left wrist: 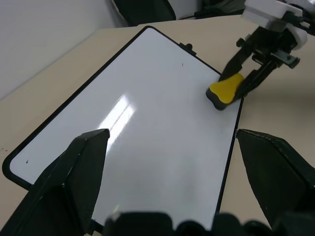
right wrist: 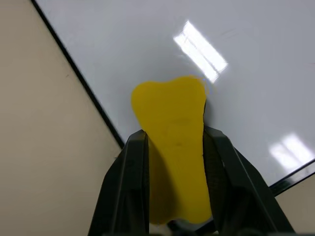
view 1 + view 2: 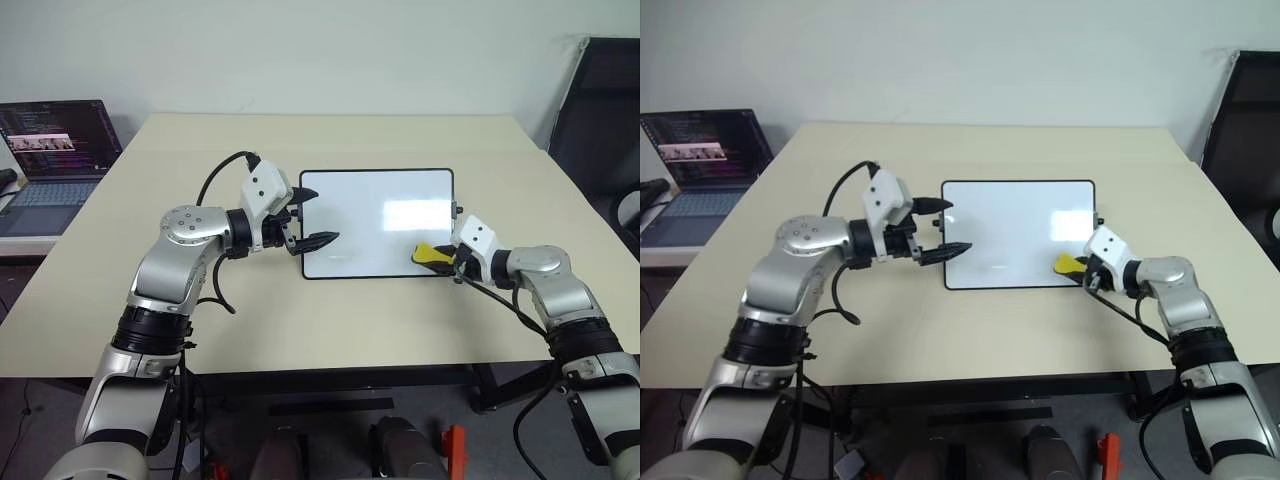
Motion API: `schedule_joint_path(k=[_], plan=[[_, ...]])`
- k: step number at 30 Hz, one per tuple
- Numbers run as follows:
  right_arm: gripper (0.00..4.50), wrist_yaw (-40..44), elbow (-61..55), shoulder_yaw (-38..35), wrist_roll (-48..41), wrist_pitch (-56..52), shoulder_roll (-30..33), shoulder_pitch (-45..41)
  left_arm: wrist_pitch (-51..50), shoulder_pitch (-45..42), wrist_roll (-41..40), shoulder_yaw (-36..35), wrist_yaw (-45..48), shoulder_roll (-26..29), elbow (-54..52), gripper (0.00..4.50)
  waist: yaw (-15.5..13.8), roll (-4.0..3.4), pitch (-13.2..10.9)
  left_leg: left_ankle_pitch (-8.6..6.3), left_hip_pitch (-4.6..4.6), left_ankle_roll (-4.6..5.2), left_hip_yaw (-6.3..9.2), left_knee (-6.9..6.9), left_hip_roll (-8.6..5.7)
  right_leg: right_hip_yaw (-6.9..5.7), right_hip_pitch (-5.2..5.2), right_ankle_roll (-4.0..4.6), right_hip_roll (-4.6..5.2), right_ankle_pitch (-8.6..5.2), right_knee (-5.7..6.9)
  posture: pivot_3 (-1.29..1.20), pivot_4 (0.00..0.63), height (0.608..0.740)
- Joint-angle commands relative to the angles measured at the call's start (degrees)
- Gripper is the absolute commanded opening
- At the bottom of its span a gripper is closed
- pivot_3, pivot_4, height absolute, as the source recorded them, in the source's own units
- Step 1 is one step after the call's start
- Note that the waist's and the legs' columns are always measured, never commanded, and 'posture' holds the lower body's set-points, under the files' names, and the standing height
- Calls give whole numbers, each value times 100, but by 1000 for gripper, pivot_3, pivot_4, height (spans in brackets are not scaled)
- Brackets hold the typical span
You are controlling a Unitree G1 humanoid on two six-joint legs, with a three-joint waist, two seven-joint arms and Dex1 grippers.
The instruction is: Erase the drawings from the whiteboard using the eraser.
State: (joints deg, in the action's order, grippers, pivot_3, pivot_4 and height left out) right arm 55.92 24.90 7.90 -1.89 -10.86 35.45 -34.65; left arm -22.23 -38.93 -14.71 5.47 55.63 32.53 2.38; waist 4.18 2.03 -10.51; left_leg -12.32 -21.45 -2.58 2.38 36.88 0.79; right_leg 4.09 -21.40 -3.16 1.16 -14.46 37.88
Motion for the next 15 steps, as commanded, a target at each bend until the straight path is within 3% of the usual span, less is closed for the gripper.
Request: schedule_joint_path(k=[1,8,12,15], plan=[[1119,-236,-225,-382,-208,-435,45,-166,46,-176,-17,-78,-4,44,-149,4500,5,-2,-2,0,-2,0,0,0,0,-1,-2,0,0,0,0,0,150,740],[1111,-1019,-289,-1030,-523,-560,-119,-926,55,-205,-17,-77,-2,31,-129,4500,-1,-10,-6,-1,-141,-1,-3,-11,-3,-4,-138,-32,-1,22,9,0,150,740],[1111,-1728,664,-679,104,-402,-314,-1281,89,-264,5,-32,-9,-34,-50,4500,-36,-9,-6,-3,-187,-3,-2,-27,-2,-9,-191,-5,-1,34,7,0,150,740],[1111,-1724,1039,-492,180,-478,-540,-1307,92,-279,1,-24,-11,-47,-51,4500,-36,-2,-2,-5,-185,-5,-9,-35,-3,-4,-191,-5,0,33,0,0,150,740]])
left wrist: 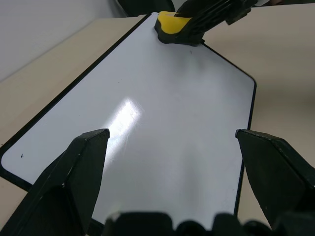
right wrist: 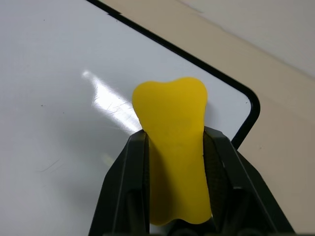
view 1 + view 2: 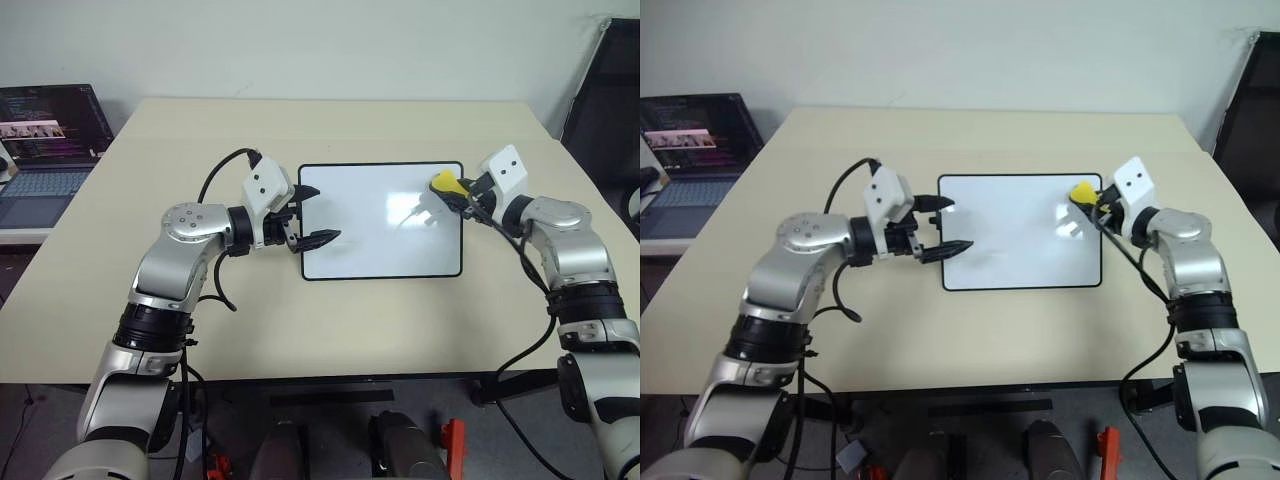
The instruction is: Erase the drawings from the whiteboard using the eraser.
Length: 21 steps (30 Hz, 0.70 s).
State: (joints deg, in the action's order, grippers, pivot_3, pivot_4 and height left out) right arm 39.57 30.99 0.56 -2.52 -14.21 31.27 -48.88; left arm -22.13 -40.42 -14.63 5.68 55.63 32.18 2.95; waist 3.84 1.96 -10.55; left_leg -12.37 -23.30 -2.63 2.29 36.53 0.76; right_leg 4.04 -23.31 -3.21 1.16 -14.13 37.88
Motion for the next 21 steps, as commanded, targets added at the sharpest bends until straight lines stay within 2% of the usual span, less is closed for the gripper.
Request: schedule_joint_path(k=[1,5,9,15,17,18,21], plan=[[1111,2,419,309,259,-137,-139,165,78,-128,-9,-50,-13,-8,-116,4500,-2,5,3,0,5,0,1,0,0,-2,6,0,0,0,-1,0,150,740],[1111,541,161,632,309,-399,-92,598,41,-68,-22,-98,-24,49,-185,4500,47,9,5,1,48,2,-2,3,2,2,49,-27,-3,-15,-2,0,150,740],[1110,1129,-225,985,365,-627,103,1132,17,-24,-33,-109,-28,82,-234,4500,123,18,11,1,165,2,0,3,6,5,162,11,-4,-36,-16,0,150,740],[1109,1523,-802,1012,251,-720,345,1563,50,-68,-55,-87,-7,33,-220,4500,127,23,14,1,191,1,9,7,7,7,186,11,-1,-36,-21,0,150,740],[1108,1721,-1403,752,-116,-854,418,1691,96,-99,-64,-62,27,-4,-187,4500,113,24,14,1,187,1,12,8,5,6,184,11,0,-36,-22,0,150,740],[1108,1760,-1876,375,-534,-1107,435,1702,110,-126,-74,-44,38,-38,-177,4500,105,22,13,2,182,2,12,7,5,5,180,11,0,-36,-22,0,150,740],[1102,1556,-2790,-713,-1538,-1839,493,1619,94,-166,-129,11,63,-150,-225,4500,90,-15,-9,3,91,3,6,6,-1,8,97,2,0,-30,-13,0,150,740]])
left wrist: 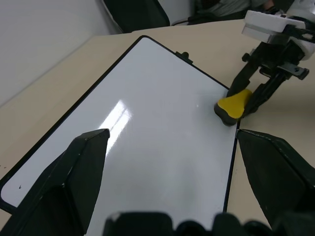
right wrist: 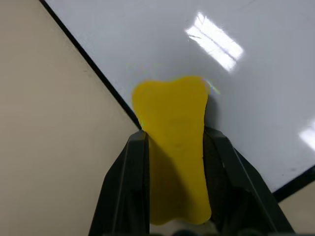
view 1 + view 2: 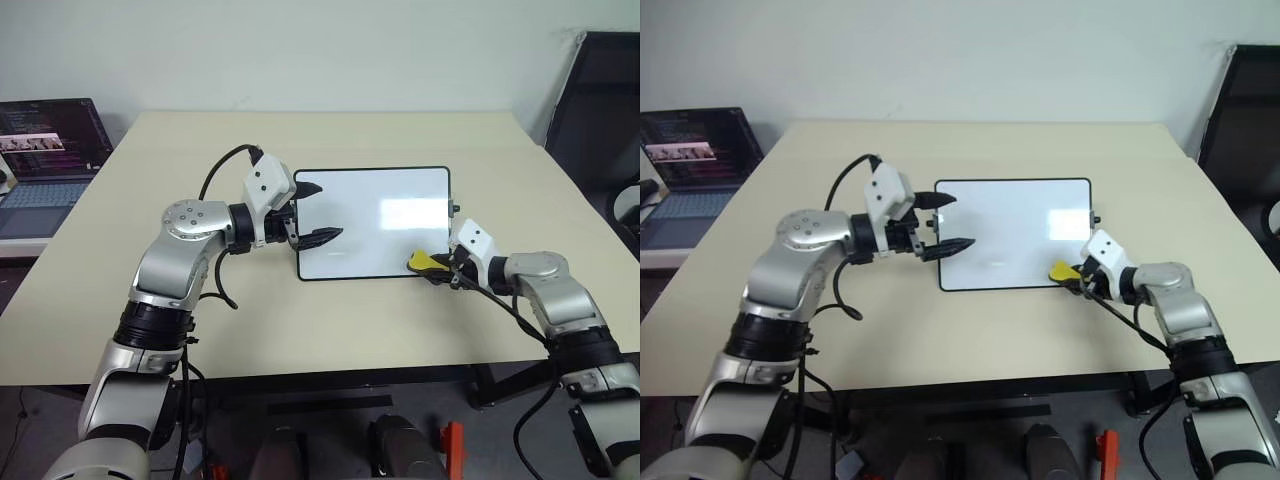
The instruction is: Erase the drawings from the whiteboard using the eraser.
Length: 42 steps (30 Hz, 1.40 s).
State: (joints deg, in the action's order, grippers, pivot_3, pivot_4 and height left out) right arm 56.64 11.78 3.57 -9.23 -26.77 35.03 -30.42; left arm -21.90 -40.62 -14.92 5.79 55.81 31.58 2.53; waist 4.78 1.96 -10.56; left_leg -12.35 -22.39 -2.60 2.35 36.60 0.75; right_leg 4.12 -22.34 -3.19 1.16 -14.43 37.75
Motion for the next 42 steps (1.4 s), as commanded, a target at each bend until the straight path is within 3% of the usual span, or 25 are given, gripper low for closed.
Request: schedule_joint_path(k=[1,4,6,9,15,25,30,35,39,42], plan=[[1098,-383,-926,-1366,-1029,-709,145,-280,47,-131,-117,43,66,-134,-235,4500,-21,-20,-12,1,-39,0,1,2,-1,-2,-34,-37,0,21,3,0,150,740],[1092,-1181,-615,-2277,-1088,-984,439,-308,-19,-67,-163,246,90,-353,-395,4500,-138,-22,-13,0,-116,-1,11,3,-3,-13,-115,-11,0,37,16,0,150,740],[1092,-1602,-205,-2483,-853,-1129,728,-158,-68,-36,-209,364,88,-534,-491,4500,-217,-21,-13,-5,-138,-5,20,-4,-3,-26,-127,-7,0,29,1,0,150,740],[1092,-1925,404,-2435,-575,-1360,1071,68,-132,-21,-229,540,135,-757,-570,4500,-329,-21,-13,-17,-149,3,24,-11,-5,-34,-126,-5,2,23,-24,0,150,740],[1091,-1901,1141,-2145,-494,-1682,1189,207,-117,-56,-161,786,222,-992,-527,4500,-256,-43,-24,-16,-144,5,2,-12,-7,-14,-124,-9,2,23,-38,0,150,740],[1091,-1923,2280,-1827,-209,-1340,1452,-82,-339,34,-195,747,154,-965,-764,4500,-188,-46,-24,-15,-136,7,1,18,-6,-10,-112,-47,-3,14,-17,0,150,740],[2610,-1861,2546,-1730,-154,-1153,1498,-221,-391,50,-204,696,116,-927,-788,4500,-187,-46,-24,-15,-136,7,1,29,-7,-8,-108,-53,-3,17,-14,0,150,740],[4413,-1770,2228,-1816,-206,-804,1529,-197,-479,115,-286,458,23,-743,-817,4500,-163,-47,-24,-15,-135,7,1,27,-7,-7,-108,-53,-3,17,-13,0,150,740],[4465,-1937,1538,-2326,-531,-375,1353,-156,-693,388,-669,-380,-319,-510,-955,4500,-132,-57,-28,-15,-133,7,1,26,-6,-5,-110,-53,-3,16,-7,0,150,740],[4465,-2332,1305,-2565,-640,199,925,-111,-650,522,-587,-1059,-1168,-534,-758,4500,-140,-55,-28,-15,-132,7,3,29,-4,-8,-110,-54,-4,16,-2,0,150,740]])
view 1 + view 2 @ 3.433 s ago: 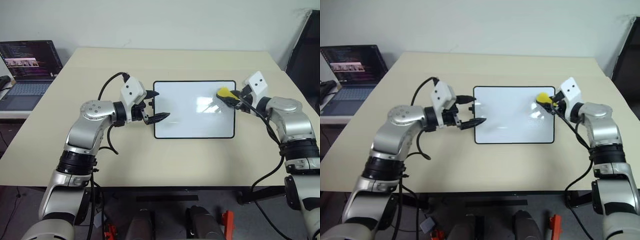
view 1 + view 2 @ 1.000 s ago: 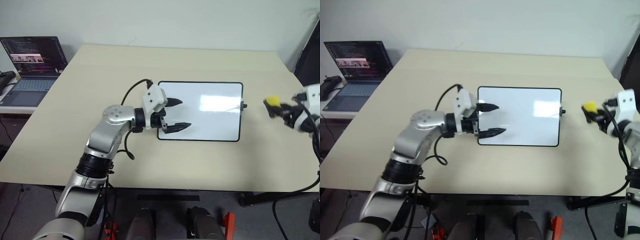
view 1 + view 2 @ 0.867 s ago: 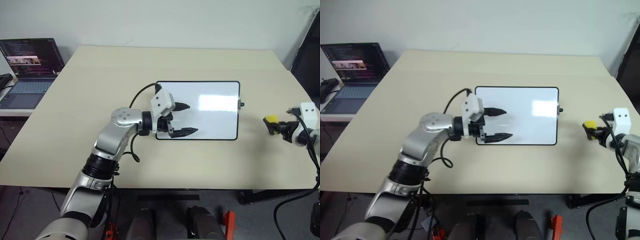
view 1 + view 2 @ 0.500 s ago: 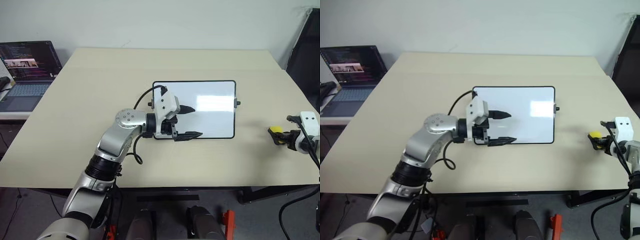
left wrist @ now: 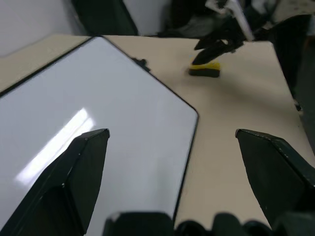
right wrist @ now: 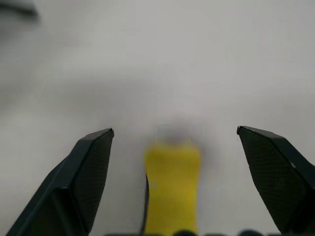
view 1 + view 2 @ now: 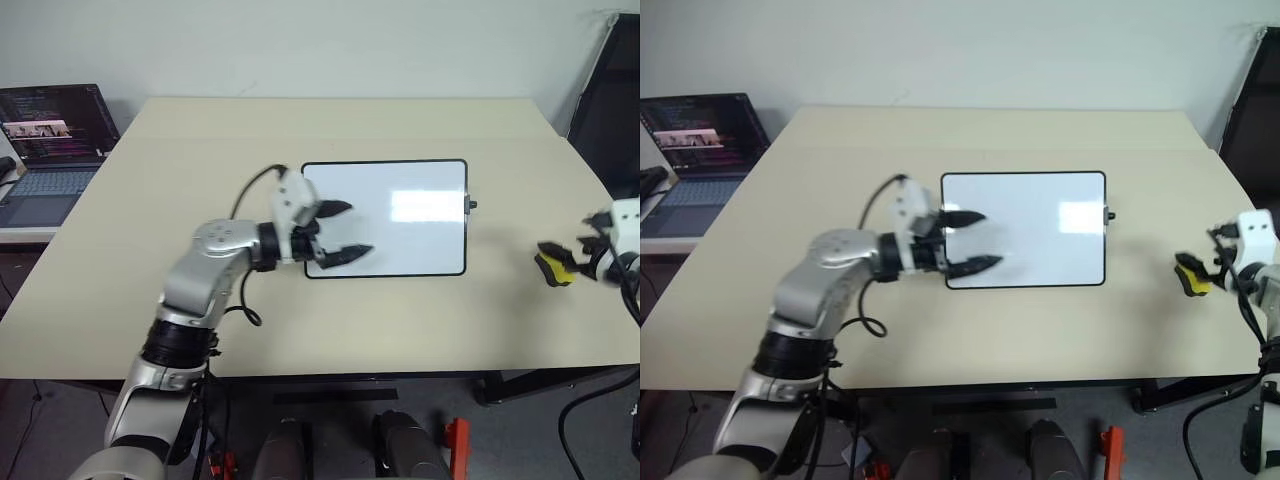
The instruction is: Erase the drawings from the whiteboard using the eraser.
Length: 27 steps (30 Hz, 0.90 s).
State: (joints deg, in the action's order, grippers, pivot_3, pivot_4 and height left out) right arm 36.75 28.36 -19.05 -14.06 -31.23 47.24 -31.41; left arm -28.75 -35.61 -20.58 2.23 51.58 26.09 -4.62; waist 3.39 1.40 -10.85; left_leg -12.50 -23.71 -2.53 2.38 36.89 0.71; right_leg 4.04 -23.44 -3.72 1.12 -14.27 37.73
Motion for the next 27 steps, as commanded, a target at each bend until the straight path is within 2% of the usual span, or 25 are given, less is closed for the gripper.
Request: schedule_joint_path(k=[1,6,10,19,27], plan=[[4465,-490,-330,-328,-133,940,-477,8,48,62,150,-776,-1093,-26,51,4500,-3,2,1,0,1,0,1,2,1,-1,2,0,0,0,0,0,150,740],[4465,-908,51,-262,28,2118,-1169,92,629,247,1029,-834,-2829,-640,480,4500,-80,1,1,0,15,0,-2,5,-7,3,21,-4,7,4,-6,0,150,740],[4465,-1083,355,-107,63,2642,-1692,173,1513,341,1602,-681,-3866,-1308,1434,4500,-151,1,2,0,11,0,-1,3,-8,3,18,22,7,22,-8,0,150,740],[4465,-1402,436,136,156,3047,-2284,259,2885,214,1766,-776,-4385,-1674,3310,4500,-150,0,2,0,14,0,-2,2,-8,3,17,23,6,22,-4,0,150,740],[4465,-1912,698,260,348,3438,-2598,156,3394,16,1719,-860,-4548,-1699,3884,4500,-147,0,2,0,15,-1,-1,3,-8,2,17,23,5,22,-2,0,150,740]])
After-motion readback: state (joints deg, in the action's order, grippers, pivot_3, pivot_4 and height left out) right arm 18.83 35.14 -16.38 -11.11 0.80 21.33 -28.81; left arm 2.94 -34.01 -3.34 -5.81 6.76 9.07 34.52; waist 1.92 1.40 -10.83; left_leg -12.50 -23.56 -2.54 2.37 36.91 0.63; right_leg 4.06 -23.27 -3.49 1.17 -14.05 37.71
